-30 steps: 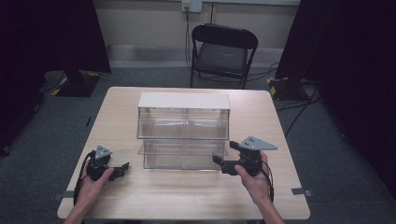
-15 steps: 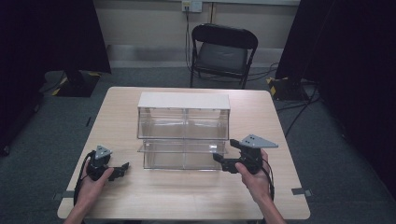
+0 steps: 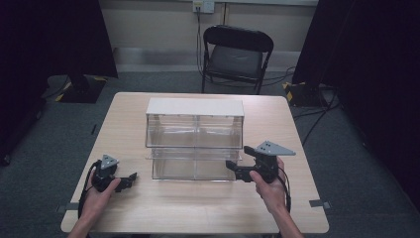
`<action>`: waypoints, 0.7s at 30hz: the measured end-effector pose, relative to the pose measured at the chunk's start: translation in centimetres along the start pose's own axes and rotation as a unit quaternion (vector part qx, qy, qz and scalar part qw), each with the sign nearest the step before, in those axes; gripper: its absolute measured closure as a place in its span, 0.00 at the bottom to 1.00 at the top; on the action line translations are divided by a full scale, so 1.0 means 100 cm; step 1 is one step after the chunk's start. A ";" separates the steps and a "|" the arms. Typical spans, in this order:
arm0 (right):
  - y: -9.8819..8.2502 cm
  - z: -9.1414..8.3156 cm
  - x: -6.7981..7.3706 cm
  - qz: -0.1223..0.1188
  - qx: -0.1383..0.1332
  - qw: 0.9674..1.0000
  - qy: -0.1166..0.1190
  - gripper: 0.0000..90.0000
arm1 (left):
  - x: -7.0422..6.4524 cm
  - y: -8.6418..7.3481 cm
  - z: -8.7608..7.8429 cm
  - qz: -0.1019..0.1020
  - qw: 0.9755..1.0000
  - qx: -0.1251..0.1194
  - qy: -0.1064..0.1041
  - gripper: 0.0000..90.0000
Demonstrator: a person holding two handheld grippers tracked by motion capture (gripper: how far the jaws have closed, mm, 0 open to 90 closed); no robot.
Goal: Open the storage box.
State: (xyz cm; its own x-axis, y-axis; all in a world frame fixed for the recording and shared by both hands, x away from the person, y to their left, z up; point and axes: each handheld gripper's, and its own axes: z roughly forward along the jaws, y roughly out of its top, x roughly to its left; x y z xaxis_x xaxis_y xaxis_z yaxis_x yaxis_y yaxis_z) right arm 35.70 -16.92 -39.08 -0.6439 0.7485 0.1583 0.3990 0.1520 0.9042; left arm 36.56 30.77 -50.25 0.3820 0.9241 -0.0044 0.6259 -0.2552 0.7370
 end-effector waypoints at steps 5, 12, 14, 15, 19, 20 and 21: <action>0.002 0.000 0.000 -0.001 -0.003 1.000 0.000 0.15 | 0.000 0.000 0.000 0.000 1.000 0.000 0.000 0.13; 0.005 -0.001 0.000 -0.002 -0.006 1.000 0.000 0.15 | 0.000 0.000 0.000 0.000 1.000 0.000 0.000 0.13; 0.005 -0.001 0.000 -0.003 -0.006 1.000 0.001 0.15 | 0.000 0.000 0.000 0.000 1.000 0.000 0.000 0.13; 0.005 -0.002 0.000 -0.001 -0.007 1.000 0.001 0.15 | 0.000 0.000 0.000 0.000 1.000 0.000 0.000 0.13; 0.007 -0.002 0.000 -0.002 -0.008 1.000 -0.001 0.15 | 0.000 0.000 0.000 0.000 1.000 0.000 0.000 0.13; 0.008 -0.002 0.000 -0.002 -0.009 1.000 0.000 0.15 | 0.000 0.000 0.000 0.000 1.000 0.000 0.000 0.13; 0.008 -0.002 0.000 -0.002 -0.009 1.000 0.001 0.15 | 0.000 0.000 0.000 0.000 1.000 0.000 0.000 0.13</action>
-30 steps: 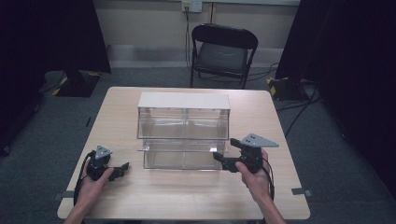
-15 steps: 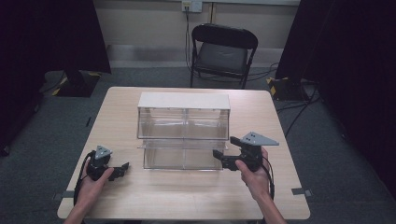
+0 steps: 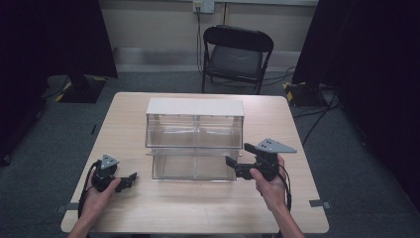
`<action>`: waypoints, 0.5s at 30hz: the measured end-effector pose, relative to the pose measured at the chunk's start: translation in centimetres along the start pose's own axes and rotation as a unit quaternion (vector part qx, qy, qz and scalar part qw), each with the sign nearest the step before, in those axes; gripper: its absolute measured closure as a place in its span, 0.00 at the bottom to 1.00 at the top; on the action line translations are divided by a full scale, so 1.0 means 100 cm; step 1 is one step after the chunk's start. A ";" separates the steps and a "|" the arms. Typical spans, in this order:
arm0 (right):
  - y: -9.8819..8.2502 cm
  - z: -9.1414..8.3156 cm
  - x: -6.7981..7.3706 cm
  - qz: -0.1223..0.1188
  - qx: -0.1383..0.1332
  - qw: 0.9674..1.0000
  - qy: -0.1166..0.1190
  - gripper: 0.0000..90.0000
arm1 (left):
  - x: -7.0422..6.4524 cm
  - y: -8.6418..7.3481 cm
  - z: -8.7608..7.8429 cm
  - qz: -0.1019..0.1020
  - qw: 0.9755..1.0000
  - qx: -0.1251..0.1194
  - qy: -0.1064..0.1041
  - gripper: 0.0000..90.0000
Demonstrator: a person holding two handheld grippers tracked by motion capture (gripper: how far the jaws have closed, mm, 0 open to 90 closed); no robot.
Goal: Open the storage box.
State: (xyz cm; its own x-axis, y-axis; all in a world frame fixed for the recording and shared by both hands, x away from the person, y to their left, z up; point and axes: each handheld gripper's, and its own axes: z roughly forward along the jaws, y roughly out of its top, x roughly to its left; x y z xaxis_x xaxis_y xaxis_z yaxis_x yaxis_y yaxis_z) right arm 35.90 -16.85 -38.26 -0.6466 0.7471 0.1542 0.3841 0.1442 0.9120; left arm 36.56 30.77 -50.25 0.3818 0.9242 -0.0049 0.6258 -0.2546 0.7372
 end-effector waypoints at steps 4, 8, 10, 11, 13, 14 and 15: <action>0.001 0.000 0.000 0.003 -0.005 1.000 -0.002 0.15 | 0.000 0.000 0.000 0.000 1.000 0.000 0.000 0.13; 0.002 0.001 0.000 0.004 -0.006 1.000 0.001 0.15 | 0.000 0.000 0.000 0.000 1.000 0.000 0.000 0.13; 0.003 0.001 0.000 0.005 -0.007 1.000 0.003 0.15 | 0.000 0.000 0.000 0.000 1.000 0.000 0.000 0.13; 0.004 0.001 0.000 0.003 -0.009 1.000 0.003 0.15 | 0.000 0.000 0.000 0.000 1.000 0.000 0.000 0.13; 0.003 0.002 0.000 0.003 -0.010 1.000 0.005 0.15 | 0.000 0.000 0.000 0.000 1.000 0.000 0.000 0.13; 0.003 0.002 0.000 0.006 -0.010 1.000 0.008 0.15 | 0.000 0.000 0.000 0.000 1.000 0.000 0.000 0.13; 0.003 0.003 0.000 0.004 -0.009 1.000 0.009 0.15 | 0.000 0.000 0.000 0.000 1.000 0.000 0.000 0.13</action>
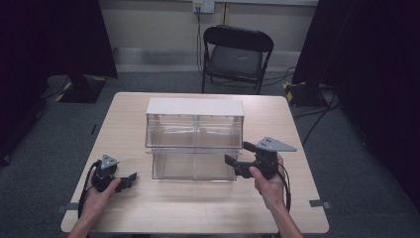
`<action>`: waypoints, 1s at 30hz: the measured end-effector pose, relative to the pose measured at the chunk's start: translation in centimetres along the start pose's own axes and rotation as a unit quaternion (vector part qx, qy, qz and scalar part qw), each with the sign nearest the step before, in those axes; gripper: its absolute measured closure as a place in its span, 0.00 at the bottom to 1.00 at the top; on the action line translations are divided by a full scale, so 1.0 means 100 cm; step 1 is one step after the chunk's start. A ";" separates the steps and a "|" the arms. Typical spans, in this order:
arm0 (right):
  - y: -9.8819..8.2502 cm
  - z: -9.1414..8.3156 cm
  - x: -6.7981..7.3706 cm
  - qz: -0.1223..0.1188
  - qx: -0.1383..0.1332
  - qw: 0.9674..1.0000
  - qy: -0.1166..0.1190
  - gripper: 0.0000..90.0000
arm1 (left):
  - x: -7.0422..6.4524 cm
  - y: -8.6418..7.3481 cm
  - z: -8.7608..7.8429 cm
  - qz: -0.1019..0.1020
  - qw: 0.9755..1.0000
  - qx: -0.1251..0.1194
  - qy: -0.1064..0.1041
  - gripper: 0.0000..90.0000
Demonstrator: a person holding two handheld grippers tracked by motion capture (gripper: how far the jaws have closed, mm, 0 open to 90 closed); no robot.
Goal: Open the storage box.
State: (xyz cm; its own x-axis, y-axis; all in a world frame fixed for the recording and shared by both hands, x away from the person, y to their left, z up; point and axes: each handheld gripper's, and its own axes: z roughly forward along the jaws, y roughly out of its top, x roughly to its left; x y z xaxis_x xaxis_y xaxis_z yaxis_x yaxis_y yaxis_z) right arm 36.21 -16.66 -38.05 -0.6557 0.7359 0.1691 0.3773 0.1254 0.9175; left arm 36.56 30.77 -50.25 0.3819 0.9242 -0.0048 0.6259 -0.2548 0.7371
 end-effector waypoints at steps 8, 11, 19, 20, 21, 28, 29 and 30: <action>0.000 0.000 -0.001 0.000 0.000 1.000 0.002 0.15 | 0.000 0.000 0.000 0.000 1.000 0.000 0.000 0.13; 0.000 0.000 -0.001 0.001 0.000 1.000 0.003 0.15 | 0.000 0.000 0.000 0.000 1.000 0.000 0.000 0.13; 0.000 0.001 -0.002 0.002 0.000 1.000 0.005 0.15 | 0.000 0.000 0.000 0.000 1.000 0.000 0.000 0.13; 0.000 0.001 -0.002 0.003 -0.001 1.000 0.007 0.15 | 0.000 0.000 0.000 0.000 1.000 0.000 0.000 0.13; 0.000 0.001 -0.002 0.003 -0.001 1.000 0.008 0.15 | 0.000 0.000 0.000 0.000 1.000 0.000 0.000 0.13; 0.000 0.002 -0.002 0.003 -0.001 1.000 0.008 0.15 | 0.000 0.000 0.000 0.000 1.000 0.000 0.000 0.13; 0.000 0.002 -0.002 0.004 -0.001 1.000 0.007 0.15 | 0.000 0.000 0.000 0.000 1.000 0.000 0.000 0.13; 0.000 0.002 -0.002 0.004 -0.001 1.000 0.007 0.15 | 0.000 0.000 0.000 0.000 1.000 0.000 0.000 0.13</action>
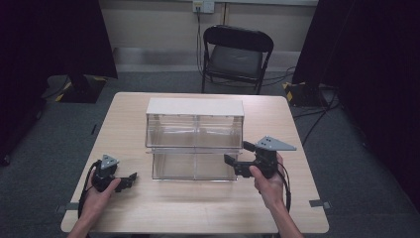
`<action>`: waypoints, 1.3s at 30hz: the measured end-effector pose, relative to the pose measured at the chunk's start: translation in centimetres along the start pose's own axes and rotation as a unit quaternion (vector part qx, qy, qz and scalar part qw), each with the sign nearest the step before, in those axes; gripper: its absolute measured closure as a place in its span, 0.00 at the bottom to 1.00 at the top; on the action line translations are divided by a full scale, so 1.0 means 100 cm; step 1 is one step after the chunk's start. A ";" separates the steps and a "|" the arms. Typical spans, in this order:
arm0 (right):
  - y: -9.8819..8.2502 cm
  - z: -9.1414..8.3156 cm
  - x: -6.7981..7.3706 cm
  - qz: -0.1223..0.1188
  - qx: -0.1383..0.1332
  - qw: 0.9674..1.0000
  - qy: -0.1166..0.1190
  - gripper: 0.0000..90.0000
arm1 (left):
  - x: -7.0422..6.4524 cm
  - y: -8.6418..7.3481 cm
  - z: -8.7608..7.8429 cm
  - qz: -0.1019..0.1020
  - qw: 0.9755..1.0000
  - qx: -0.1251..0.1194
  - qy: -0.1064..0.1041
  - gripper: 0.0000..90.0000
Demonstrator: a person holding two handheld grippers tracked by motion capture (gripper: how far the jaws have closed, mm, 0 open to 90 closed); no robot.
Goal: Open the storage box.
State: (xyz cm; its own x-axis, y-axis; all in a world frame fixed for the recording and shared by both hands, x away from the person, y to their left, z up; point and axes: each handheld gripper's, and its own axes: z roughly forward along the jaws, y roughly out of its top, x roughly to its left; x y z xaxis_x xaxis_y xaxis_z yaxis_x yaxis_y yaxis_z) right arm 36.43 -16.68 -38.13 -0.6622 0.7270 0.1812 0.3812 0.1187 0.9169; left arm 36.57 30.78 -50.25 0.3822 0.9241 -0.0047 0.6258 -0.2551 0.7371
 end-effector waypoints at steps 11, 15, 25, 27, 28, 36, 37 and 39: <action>0.000 0.000 0.001 -0.001 0.001 1.000 -0.002 0.15 | 0.000 0.000 0.000 0.000 1.000 0.000 0.000 0.13; 0.000 0.000 0.001 -0.001 0.001 1.000 -0.001 0.15 | 0.000 0.000 0.000 0.000 1.000 0.000 0.000 0.13; 0.001 0.000 0.001 -0.005 0.001 1.000 -0.003 0.15 | 0.000 0.000 0.000 0.000 1.000 0.000 0.000 0.13; 0.001 0.001 0.001 -0.005 0.001 1.000 -0.003 0.15 | 0.000 0.000 0.000 0.001 1.000 0.000 0.000 0.13; 0.001 0.001 0.001 -0.005 0.001 1.000 -0.003 0.15 | 0.000 0.000 0.000 0.000 1.000 0.000 0.000 0.13; 0.000 0.001 0.001 -0.005 0.000 1.000 -0.004 0.14 | 0.000 0.000 0.000 0.000 1.000 0.000 0.000 0.13; 0.000 0.001 0.001 -0.005 0.000 1.000 -0.004 0.14 | 0.000 0.000 0.000 0.000 1.000 0.000 0.000 0.13; 0.000 0.001 0.001 -0.005 0.000 1.000 -0.004 0.14 | 0.000 0.000 0.000 0.000 1.000 0.000 0.000 0.13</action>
State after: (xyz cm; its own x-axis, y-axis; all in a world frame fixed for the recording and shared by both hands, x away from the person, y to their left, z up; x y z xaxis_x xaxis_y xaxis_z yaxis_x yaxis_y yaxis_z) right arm 36.39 -16.52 -38.10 -0.6606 0.7317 0.1682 0.3736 0.1260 0.9190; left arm 36.56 30.77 -50.25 0.3819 0.9242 -0.0047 0.6258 -0.2549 0.7372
